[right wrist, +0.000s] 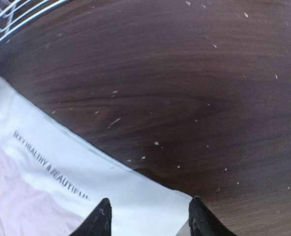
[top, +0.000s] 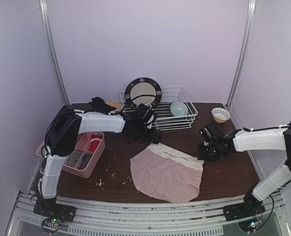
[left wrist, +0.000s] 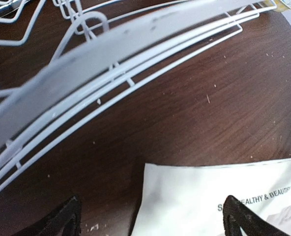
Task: Roll the underwear
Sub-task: Flatten out the underwear at the center of the board, then pick up the underwear from the center of the board.
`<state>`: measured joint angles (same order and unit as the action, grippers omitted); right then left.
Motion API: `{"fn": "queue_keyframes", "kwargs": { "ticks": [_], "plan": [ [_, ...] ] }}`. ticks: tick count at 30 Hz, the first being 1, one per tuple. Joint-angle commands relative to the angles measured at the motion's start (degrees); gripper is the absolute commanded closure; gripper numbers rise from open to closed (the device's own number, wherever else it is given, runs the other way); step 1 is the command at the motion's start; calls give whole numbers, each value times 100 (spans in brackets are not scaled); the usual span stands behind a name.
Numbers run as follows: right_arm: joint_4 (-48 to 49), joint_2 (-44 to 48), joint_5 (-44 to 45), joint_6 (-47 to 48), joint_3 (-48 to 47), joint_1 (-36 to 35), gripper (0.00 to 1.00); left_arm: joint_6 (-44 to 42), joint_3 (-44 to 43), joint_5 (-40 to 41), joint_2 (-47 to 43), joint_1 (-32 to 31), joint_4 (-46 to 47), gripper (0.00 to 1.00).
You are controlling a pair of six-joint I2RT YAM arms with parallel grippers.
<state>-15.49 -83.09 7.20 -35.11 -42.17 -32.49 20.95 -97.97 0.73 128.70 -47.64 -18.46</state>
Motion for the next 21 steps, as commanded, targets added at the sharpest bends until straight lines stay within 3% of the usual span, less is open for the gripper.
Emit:
{"fn": "queue_keyframes", "kwargs": {
  "ticks": [1, 7, 11, 16, 21],
  "plan": [
    [-506, 756, -381, 57, -93, 4, 43, 49, 451, -356, -900, 11, 137, 2],
    [-766, 2065, -923, -431, 735, -97, 41, 194, 1880, 185, -2404, -448, 302, 2],
    [-657, 2375, -1006, -658, 1126, -100, 44, 139, 2669, 534, -3086, -1282, 496, 2],
    [-220, 2362, -1051, -962, 1381, -91, 45, 195, 2867, 1176, -2986, -2604, 600, 2],
    [361, 1752, -1294, -1211, 1495, -2, 49, 916, 2982, 1927, -2686, -2865, 281, 2]
  ]
}}
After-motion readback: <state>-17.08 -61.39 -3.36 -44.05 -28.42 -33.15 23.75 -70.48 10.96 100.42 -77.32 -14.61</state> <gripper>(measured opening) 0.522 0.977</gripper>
